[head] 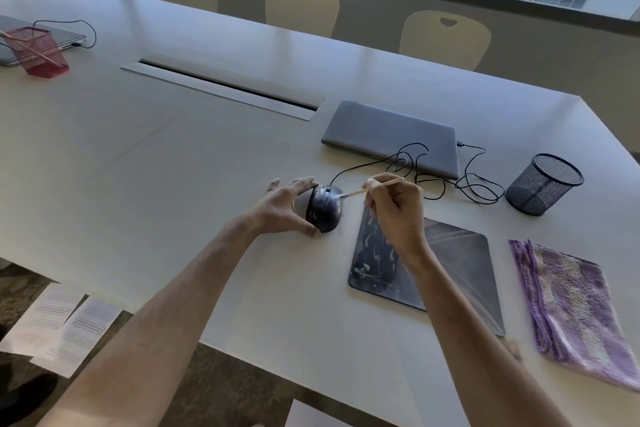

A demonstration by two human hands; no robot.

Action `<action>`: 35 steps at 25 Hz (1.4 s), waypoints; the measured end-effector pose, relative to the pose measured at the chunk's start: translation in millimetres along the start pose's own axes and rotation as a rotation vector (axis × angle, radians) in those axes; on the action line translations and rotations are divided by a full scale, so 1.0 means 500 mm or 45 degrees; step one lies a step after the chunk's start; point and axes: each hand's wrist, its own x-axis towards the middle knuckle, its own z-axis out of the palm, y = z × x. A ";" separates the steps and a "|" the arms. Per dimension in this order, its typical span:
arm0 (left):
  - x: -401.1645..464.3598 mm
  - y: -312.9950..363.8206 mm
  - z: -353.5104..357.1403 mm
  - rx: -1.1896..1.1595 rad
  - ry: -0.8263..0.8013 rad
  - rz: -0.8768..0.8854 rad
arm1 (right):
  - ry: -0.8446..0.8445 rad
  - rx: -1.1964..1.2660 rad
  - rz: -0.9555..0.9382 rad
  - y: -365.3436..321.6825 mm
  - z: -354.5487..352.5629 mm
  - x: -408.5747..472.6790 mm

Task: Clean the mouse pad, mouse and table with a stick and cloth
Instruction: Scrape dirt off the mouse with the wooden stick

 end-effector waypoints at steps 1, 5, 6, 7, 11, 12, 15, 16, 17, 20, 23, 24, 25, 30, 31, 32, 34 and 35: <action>0.001 0.000 0.000 0.003 -0.001 -0.002 | 0.043 -0.011 0.022 0.000 0.005 0.001; 0.002 -0.004 0.000 0.007 0.004 0.018 | 0.085 -0.129 0.111 0.010 0.022 -0.034; 0.000 -0.004 0.000 0.007 0.012 0.015 | 0.090 -0.131 0.127 0.013 0.017 -0.044; -0.001 -0.003 0.000 0.005 0.020 0.014 | 0.106 -0.114 0.135 0.013 0.011 -0.050; 0.000 0.001 -0.001 0.006 0.009 0.017 | 0.196 -0.026 0.133 -0.002 0.009 -0.031; 0.001 0.001 -0.001 0.010 0.003 0.021 | 0.188 -0.052 0.153 -0.007 0.017 -0.027; 0.000 -0.002 -0.002 0.013 -0.006 0.022 | 0.105 -0.137 0.207 -0.009 0.026 -0.045; 0.000 -0.002 -0.002 0.010 -0.009 0.018 | 0.073 -0.130 0.211 -0.006 0.020 -0.056; 0.000 -0.002 -0.001 0.007 -0.010 0.017 | 0.046 -0.109 0.211 -0.006 0.012 -0.065; 0.001 -0.002 0.000 0.009 -0.008 0.016 | 0.058 -0.031 0.192 -0.014 -0.006 -0.052; 0.001 -0.003 0.000 0.006 -0.003 0.014 | 0.096 -0.108 0.186 -0.018 0.006 0.002; 0.001 -0.003 0.000 0.006 -0.005 0.019 | 0.074 -0.152 0.210 -0.018 0.014 0.013; 0.002 -0.004 -0.001 0.005 -0.009 0.025 | 0.045 -0.182 0.227 -0.015 0.023 0.017; 0.002 -0.005 0.001 -0.016 0.000 0.019 | -0.048 -0.183 0.149 -0.015 0.021 -0.040; 0.002 -0.006 0.001 -0.020 -0.001 0.019 | -0.070 -0.186 0.132 -0.016 0.010 -0.055; 0.002 -0.007 0.002 -0.021 0.000 0.019 | -0.095 -0.187 0.121 -0.019 -0.002 -0.067; 0.001 -0.005 0.001 -0.012 0.002 0.014 | -0.088 -0.138 0.147 -0.020 -0.021 -0.070; 0.001 -0.005 0.001 -0.009 -0.001 0.012 | -0.046 -0.104 0.177 -0.020 -0.026 -0.061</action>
